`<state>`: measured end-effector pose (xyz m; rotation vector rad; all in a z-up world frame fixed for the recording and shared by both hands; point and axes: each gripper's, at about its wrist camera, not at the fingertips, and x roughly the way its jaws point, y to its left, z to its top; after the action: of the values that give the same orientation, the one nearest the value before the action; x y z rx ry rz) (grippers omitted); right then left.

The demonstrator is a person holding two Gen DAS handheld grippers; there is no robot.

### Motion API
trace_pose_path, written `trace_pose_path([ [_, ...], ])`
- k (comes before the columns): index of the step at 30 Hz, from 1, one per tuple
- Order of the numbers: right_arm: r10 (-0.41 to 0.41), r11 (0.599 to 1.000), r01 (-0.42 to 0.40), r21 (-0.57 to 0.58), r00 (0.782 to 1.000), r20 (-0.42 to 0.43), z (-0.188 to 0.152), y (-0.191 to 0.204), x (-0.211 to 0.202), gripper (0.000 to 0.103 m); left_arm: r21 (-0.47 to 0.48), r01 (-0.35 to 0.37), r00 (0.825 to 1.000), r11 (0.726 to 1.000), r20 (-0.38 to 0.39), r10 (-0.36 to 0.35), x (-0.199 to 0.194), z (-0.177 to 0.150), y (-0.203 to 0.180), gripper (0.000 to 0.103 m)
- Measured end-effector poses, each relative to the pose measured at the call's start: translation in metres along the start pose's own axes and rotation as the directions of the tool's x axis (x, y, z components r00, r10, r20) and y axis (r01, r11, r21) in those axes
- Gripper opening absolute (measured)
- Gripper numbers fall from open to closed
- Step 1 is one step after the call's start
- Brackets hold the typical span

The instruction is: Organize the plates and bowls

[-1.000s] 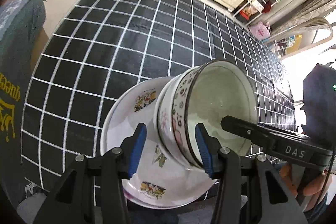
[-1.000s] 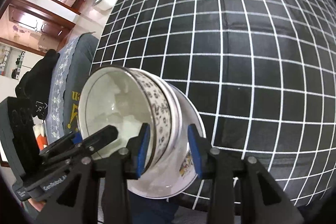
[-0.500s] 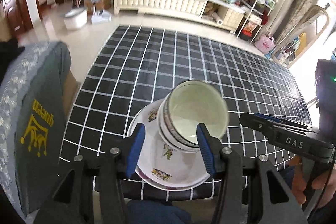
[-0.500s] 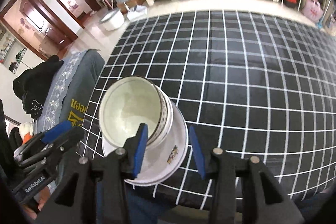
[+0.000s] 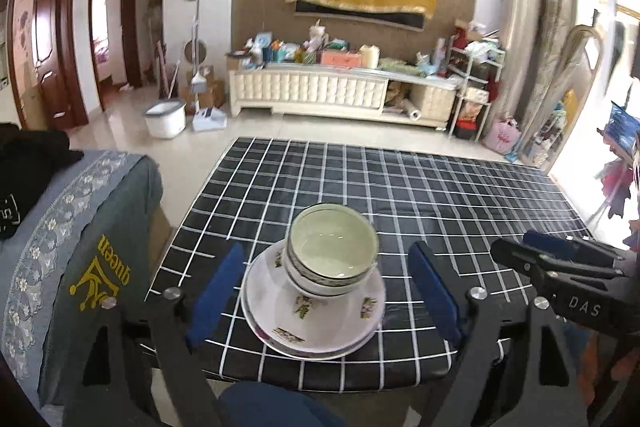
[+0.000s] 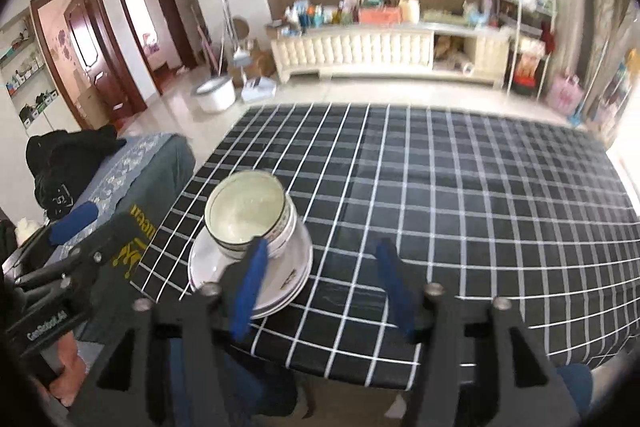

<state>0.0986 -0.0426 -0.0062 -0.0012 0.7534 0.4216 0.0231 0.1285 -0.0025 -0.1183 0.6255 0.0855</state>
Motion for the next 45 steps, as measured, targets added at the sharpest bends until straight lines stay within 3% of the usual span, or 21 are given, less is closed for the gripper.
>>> trace_pose_path([
  [4, -0.038, 0.998, 0.043, -0.036, 0.990, 0.134, -0.008, 0.000, -0.034, 0.077, 0.038, -0.007, 0.999, 0.999, 0.050, 0.005, -0.020, -0.006, -0.013, 0.094],
  [6, -0.067, 0.995, 0.082, -0.062, 0.975, 0.211, -0.014, 0.000, -0.051, 0.083, 0.052, -0.007, 0.996, 0.999, 0.092, 0.002, -0.035, -0.012, -0.021, 0.095],
  [8, -0.083, 0.992, 0.106, -0.073, 0.960, 0.267, -0.020, 0.000, -0.064, 0.096, 0.064, -0.002, 0.993, 0.998, 0.115, -0.005, -0.047, -0.019, -0.029, 0.103],
  [10, -0.080, 0.991, 0.109, -0.078, 0.948, 0.309, -0.028, 0.000, -0.076, 0.103, 0.079, 0.015, 0.991, 0.997, 0.132, -0.026, -0.058, -0.026, -0.037, 0.103],
  [18, -0.100, 0.985, 0.146, -0.094, 0.917, 0.385, -0.054, -0.003, -0.105, 0.103, 0.124, -0.020, 0.981, 0.992, 0.193, -0.005, -0.092, -0.042, -0.060, 0.103],
  [31, -0.096, 0.989, 0.132, -0.065, 0.916, 0.390, -0.072, -0.010, -0.124, 0.103, 0.146, -0.016, 0.968, 0.989, 0.250, -0.021, -0.117, -0.054, -0.068, 0.103],
  [45, -0.090, 0.990, 0.125, -0.067, 0.919, 0.383, -0.082, -0.012, -0.126, 0.103, 0.141, -0.005, 0.973, 0.990, 0.228, -0.027, -0.113, -0.056, -0.069, 0.103],
])
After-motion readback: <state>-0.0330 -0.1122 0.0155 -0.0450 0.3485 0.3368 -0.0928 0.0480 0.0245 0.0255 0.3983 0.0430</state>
